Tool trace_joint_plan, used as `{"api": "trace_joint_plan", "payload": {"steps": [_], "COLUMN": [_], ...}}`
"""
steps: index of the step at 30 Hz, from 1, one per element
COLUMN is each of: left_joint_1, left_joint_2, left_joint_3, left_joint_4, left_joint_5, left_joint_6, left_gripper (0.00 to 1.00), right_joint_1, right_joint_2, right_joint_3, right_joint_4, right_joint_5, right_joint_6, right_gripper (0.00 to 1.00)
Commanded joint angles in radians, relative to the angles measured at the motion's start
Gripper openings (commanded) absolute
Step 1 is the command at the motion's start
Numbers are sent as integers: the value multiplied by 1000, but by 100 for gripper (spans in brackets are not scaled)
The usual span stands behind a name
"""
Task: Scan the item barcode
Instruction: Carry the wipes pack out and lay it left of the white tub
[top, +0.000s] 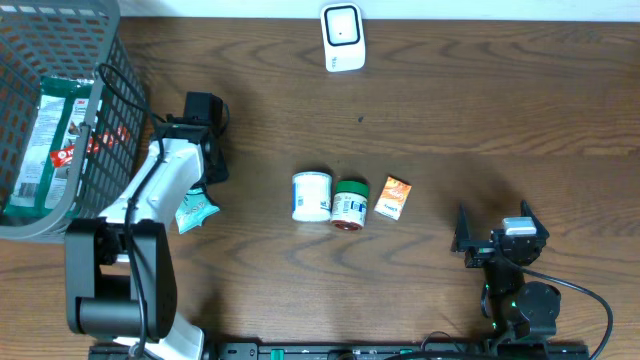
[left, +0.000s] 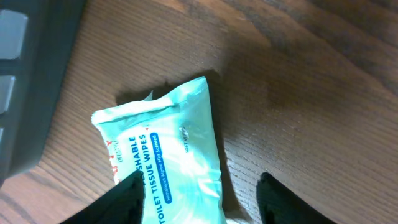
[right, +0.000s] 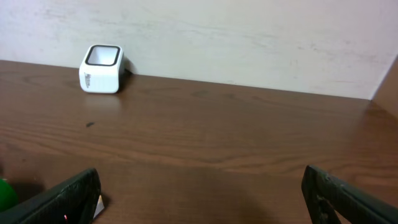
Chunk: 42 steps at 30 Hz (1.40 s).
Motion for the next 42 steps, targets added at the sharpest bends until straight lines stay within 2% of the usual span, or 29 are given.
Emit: {"api": "trace_joint_plan", "payload": {"steps": [1,7,11,12,13,14,15,18,20,22,23,25,31,32,33,35,37,42], "left_joint_1": [5,5,5,5,5,5,5,5,5,5,5,5,4,4,4,4,4,4], "left_joint_2": [30,144,179,179,178,174,169,145,116,75,11,-46,-192,-202,-203,-190,-171,-107], "left_joint_3": [-24,-73,-73,-73,-72,-68,-62,-40,-28,-12,3,6,6,6,6,3,-1,-36], "left_joint_4": [5,51,42,40,40,37,32,6,1,0,14,34,38,26,5,-53,-126,-159], "left_joint_5": [-14,-14,-13,-13,-13,-13,-13,-5,0,43,146,222,286,270,235,203,204,172], "left_joint_6": [-31,-30,-30,-29,-29,-29,-29,-30,-29,-29,-30,-31,-56,-56,-56,-55,-55,16], "left_gripper": [60,62,58,54,45,28,19,8,7,7,7,7,7,27,41,54,59,60], "right_joint_1": [-14,-14,-14,-14,-14,-14,-14,-14,-14,-14,-14,-14,-14,-14,-14,-14,-14,-14], "right_joint_2": [-1,-1,-1,-1,-1,-1,-1,-1,-1,-1,-1,-1,-1,-1,-1,-1,-1,-1], "right_joint_3": [-1,-1,-1,-1,-1,-1,-1,-1,-1,-1,-1,-1,-1,-1,-1,-1,-1,-1], "right_joint_4": [-4,-4,-4,-4,-4,-4,-4,-4,-4,-4,-4,-4,-4,-4,-4,-4,-4,-4], "right_joint_5": [2,2,2,2,2,2,2,2,2,2,2,2,2,2,2,2,2,2], "right_joint_6": [-6,-6,-6,-6,-6,-6,-6,-6,-6,-6,-6,-6,-6,-6,-6,-6,-6,-6], "right_gripper": [99,99,99,99,99,99,99,99,99,99,99,99,99,99,99,99,99,99]}}
